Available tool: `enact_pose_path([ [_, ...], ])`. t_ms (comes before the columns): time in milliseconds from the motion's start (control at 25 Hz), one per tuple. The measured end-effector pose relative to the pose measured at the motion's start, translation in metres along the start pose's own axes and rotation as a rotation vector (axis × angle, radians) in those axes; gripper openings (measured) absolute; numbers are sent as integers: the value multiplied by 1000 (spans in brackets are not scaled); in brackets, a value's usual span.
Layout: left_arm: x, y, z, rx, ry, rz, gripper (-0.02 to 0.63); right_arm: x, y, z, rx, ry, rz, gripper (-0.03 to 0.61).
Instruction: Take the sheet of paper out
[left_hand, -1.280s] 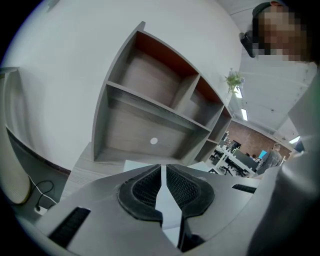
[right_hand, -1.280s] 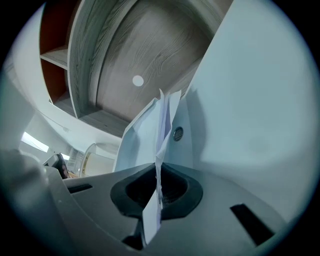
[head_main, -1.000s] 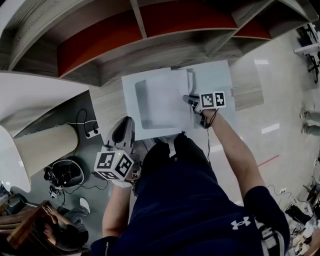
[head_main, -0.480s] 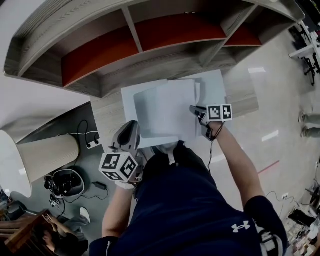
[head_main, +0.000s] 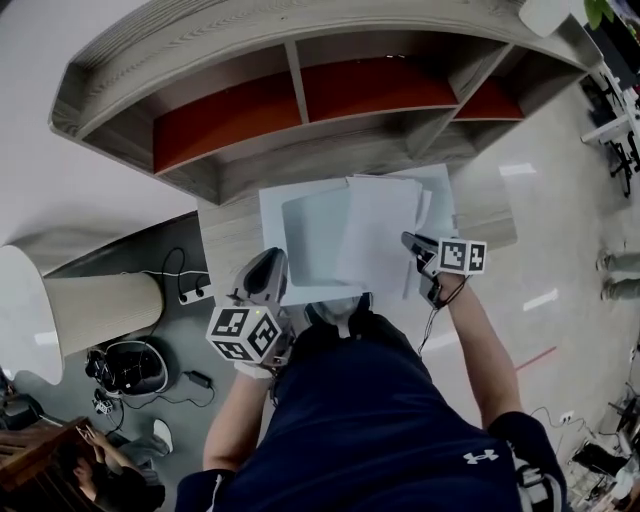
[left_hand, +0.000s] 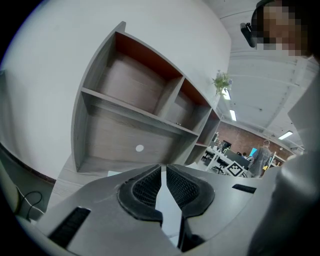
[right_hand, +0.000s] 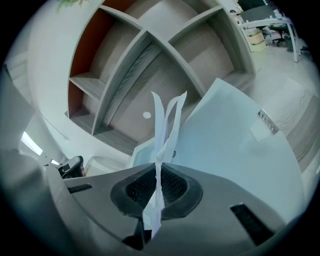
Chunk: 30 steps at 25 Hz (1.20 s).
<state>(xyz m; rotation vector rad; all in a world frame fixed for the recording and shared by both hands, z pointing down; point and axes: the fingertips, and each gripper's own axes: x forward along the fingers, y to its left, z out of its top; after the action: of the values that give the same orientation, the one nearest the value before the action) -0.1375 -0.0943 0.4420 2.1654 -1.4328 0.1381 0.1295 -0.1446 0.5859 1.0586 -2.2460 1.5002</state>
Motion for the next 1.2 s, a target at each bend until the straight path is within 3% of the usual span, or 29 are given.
enact_pose_path([
  [360, -5, 5, 12, -5, -27, 4, 43, -31, 27, 14, -44, -91, -30, 14],
  [680, -3, 6, 17, -3, -42, -9, 43, -56, 73, 36, -192, -206, -46, 14],
  [1200, -11, 14, 18, -22, -48, -2, 43, -84, 163, 49, -336, -279, 86, 14],
])
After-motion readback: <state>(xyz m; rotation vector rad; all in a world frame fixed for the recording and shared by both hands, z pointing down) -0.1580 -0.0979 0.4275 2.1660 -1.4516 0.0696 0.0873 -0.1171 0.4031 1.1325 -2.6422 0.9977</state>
